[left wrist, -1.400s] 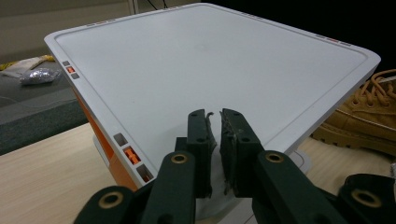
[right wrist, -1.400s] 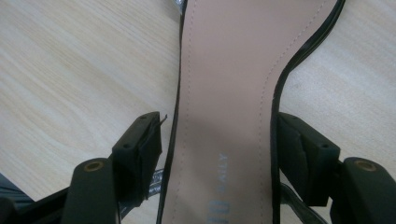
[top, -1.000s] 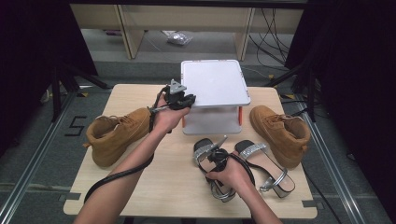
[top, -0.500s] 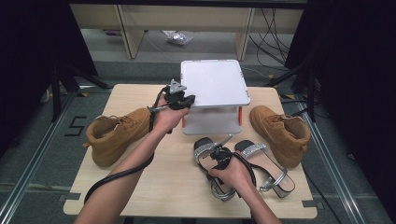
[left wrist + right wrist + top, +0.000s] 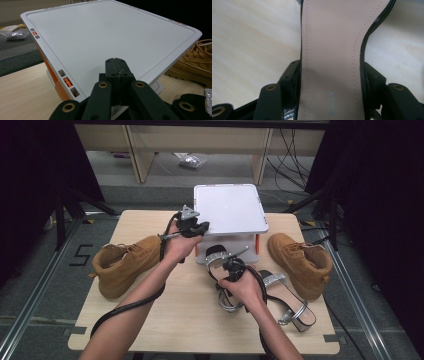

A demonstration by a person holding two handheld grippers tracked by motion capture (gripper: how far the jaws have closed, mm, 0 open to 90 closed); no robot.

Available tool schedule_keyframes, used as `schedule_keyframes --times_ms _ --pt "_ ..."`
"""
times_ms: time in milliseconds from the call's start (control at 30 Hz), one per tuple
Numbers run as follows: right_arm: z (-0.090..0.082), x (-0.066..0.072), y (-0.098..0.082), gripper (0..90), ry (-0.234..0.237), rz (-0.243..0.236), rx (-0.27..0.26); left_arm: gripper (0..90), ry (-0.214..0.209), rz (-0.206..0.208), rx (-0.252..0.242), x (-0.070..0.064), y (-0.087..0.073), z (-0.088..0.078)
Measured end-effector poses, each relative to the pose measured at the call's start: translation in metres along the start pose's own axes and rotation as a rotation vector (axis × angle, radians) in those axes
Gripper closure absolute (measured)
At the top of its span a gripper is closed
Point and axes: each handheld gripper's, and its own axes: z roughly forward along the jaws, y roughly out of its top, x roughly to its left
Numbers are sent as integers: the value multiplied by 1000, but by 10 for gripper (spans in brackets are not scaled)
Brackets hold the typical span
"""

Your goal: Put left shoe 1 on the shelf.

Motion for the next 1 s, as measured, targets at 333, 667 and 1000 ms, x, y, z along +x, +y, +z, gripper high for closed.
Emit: schedule_keyframes --times_ms 333,667,1000 --pt "18 6 31 428 -9 95 -31 891 -4 -2 -6 0 -1 0" --pt "37 12 44 428 -25 116 -6 891 -5 4 -6 1 -1 0" --pt "49 14 46 421 -54 126 19 891 -7 6 -5 1 -1 0"
